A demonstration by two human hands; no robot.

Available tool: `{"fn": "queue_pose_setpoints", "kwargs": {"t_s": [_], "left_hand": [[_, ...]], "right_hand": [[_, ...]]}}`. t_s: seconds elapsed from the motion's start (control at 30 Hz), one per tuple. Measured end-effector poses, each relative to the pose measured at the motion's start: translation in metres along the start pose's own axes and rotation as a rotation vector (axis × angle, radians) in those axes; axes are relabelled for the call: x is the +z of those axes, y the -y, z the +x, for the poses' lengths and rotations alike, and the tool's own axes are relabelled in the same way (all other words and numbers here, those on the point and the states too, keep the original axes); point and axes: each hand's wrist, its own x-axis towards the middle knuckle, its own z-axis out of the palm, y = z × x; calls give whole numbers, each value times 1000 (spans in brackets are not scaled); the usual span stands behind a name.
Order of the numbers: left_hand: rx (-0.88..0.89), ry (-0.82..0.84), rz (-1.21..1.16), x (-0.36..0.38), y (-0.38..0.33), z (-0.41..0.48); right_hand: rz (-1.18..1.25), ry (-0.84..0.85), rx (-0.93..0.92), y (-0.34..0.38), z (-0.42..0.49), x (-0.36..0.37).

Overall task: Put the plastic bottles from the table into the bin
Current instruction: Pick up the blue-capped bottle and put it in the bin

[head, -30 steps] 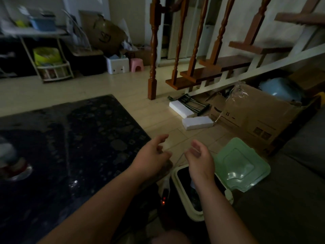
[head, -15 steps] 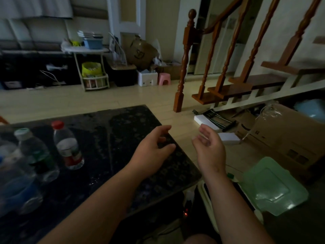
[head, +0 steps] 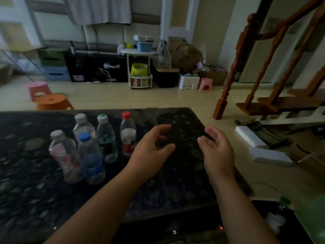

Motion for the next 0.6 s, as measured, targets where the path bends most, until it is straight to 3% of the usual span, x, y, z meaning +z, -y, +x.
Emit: {"fn": "queue_pose_setpoints", "kwargs": {"t_s": [0.33, 0.6], "left_hand": [[-106, -279, 108, -86, 67, -26], [-70, -559, 218, -126, 101, -44]], "right_hand": [[32, 189, -7, -29, -24, 118], [45, 380, -7, -34, -41, 189]]}}
